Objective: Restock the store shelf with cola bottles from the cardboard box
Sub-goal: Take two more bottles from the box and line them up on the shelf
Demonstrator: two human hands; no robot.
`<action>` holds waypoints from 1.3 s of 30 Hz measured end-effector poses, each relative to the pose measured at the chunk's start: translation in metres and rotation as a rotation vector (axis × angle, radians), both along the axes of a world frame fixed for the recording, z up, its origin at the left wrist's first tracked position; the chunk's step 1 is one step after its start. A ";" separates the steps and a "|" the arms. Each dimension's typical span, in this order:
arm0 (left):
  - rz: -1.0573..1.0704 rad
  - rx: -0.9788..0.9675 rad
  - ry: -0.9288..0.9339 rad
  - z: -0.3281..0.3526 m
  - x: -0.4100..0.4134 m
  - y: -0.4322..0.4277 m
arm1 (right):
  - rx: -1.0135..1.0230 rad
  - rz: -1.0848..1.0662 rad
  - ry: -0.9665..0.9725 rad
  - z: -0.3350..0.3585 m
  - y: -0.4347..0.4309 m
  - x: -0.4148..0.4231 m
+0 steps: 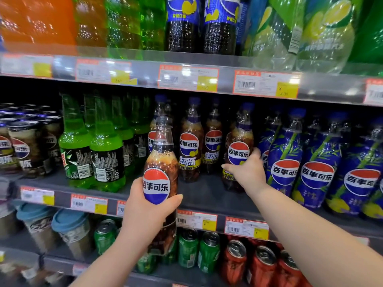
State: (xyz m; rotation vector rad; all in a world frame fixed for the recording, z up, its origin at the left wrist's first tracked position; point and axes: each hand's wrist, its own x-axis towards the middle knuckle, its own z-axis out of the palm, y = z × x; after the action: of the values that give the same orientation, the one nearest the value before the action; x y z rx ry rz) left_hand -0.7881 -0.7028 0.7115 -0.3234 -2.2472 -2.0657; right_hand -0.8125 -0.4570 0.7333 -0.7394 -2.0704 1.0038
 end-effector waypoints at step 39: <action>-0.092 0.027 0.129 0.032 -0.026 0.034 | 0.007 0.050 -0.145 0.011 -0.038 0.036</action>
State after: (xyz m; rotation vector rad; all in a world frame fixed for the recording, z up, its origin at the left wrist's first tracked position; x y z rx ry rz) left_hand -0.8145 -0.6683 0.7436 -0.5511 -2.1670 -2.0513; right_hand -0.7761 -0.4951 0.7447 -0.7806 -2.2249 0.9952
